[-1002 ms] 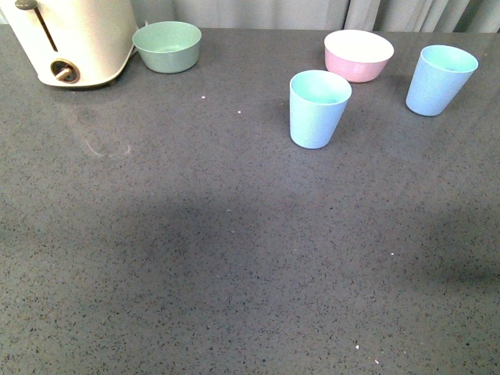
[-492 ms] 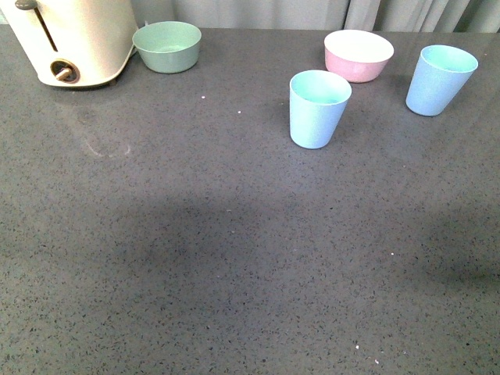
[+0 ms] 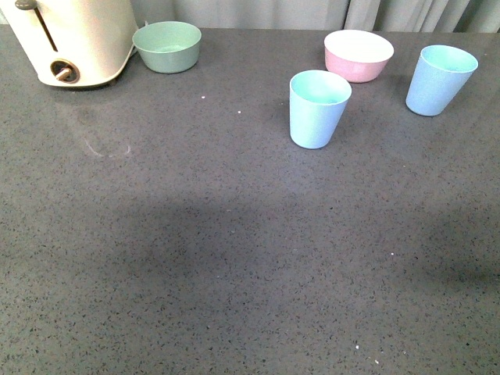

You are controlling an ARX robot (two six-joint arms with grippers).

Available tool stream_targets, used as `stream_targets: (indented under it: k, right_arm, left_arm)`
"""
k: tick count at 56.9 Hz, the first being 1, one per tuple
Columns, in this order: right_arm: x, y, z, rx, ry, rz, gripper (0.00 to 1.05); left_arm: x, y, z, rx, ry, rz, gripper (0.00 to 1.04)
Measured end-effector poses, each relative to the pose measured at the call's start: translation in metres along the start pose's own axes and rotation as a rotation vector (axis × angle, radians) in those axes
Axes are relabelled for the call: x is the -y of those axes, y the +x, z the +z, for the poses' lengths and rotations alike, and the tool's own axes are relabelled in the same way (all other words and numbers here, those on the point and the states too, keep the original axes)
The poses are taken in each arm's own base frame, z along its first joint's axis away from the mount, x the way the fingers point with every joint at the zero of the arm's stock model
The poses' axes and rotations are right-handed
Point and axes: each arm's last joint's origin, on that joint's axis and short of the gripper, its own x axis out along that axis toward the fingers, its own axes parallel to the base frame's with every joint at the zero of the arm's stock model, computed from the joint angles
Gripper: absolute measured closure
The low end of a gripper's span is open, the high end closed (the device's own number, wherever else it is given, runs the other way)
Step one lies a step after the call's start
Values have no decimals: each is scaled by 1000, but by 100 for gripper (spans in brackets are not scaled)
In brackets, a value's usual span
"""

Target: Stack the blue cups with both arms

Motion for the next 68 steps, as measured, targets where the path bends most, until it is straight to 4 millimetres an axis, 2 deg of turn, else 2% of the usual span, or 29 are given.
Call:
stream_targets:
  k: [9, 22, 31, 35, 38, 46, 50, 54, 64, 68]
  right_arm:
    - [0, 0, 0, 0, 0, 0, 9]
    - [0, 0, 0, 0, 0, 0, 9]
    - [0, 0, 0, -17, 14, -6, 9]
    - [2, 3, -2, -234, 99, -31, 9]
    - [5, 10, 1, -315, 117, -42, 9]
    - [19, 45, 26, -321, 78, -28, 9]
    - [29, 74, 41, -309, 16, -7, 9]
    - [36, 102, 47, -337, -38, 29, 9]
    - [41, 174, 36, -495, -183, 110, 9]
    - [39, 214, 30, -553, -272, 168, 9]
  left_arm:
    - [0, -10, -3, -10, 0, 0, 103]
    - [0, -11, -2, -3, -1, 0, 102]
    - [0, -11, -2, -3, 0, 0, 72]
    - [0, -11, -2, -4, 0, 0, 62]
    - [0, -11, -2, -4, 0, 0, 53]
    - [0, -11, -2, -4, 0, 0, 32]
    - [0, -11, -2, -4, 0, 0, 21]
    - [0, -11, -2, -4, 0, 0, 9]
    - [0, -11, -2, -4, 1, 0, 9]
    - [0, -11, -2, -4, 1, 0, 9]
